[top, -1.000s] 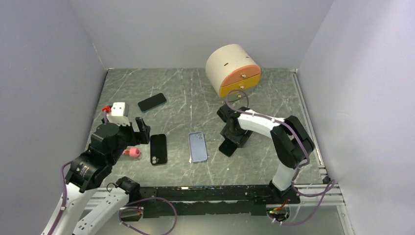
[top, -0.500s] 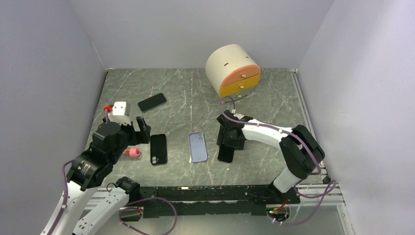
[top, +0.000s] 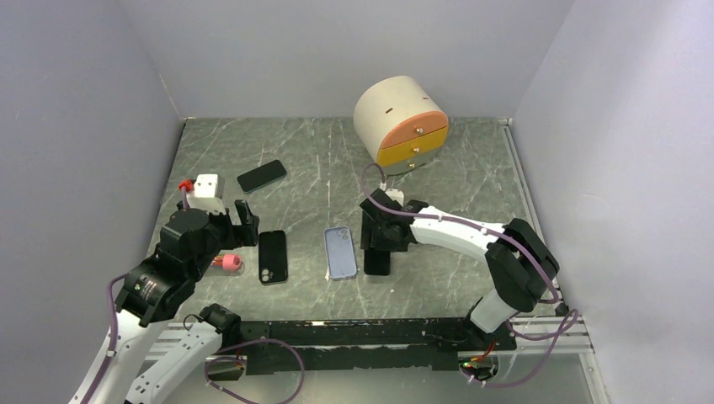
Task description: Put the phone into the phone case
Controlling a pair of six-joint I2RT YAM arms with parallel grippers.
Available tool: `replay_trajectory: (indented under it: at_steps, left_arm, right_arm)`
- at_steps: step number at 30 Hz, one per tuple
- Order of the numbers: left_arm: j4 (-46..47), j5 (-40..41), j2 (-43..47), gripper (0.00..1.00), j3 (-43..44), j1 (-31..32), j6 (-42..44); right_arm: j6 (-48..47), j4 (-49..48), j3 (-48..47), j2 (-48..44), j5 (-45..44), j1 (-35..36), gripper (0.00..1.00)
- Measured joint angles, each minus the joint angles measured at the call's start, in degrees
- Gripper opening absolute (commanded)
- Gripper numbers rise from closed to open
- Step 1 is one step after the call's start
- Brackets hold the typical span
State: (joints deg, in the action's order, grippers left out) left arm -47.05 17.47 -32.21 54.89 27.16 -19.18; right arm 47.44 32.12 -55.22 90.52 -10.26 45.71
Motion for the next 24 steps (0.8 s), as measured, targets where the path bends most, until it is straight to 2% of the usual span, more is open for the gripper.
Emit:
replay_trajectory:
  at_steps: [6, 13, 24]
  left_arm:
    - [0.0, 0.0, 0.0, 0.91, 0.0, 0.0, 0.0]
    - [0.0, 0.02, 0.13, 0.91, 0.0, 0.0, 0.0]
    - [0.02, 0.48, 1.7, 0.91, 0.0, 0.0, -0.02]
  right_arm:
    - [0.02, 0.31, -5.07, 0.13, -0.33, 2.43, 0.31]
    - [-0.66, -0.94, -6.8, 0.24, -0.15, 4.72, 0.32]
    - [-3.43, -13.46, -6.01, 1.7, -0.39, 9.73, 0.32]
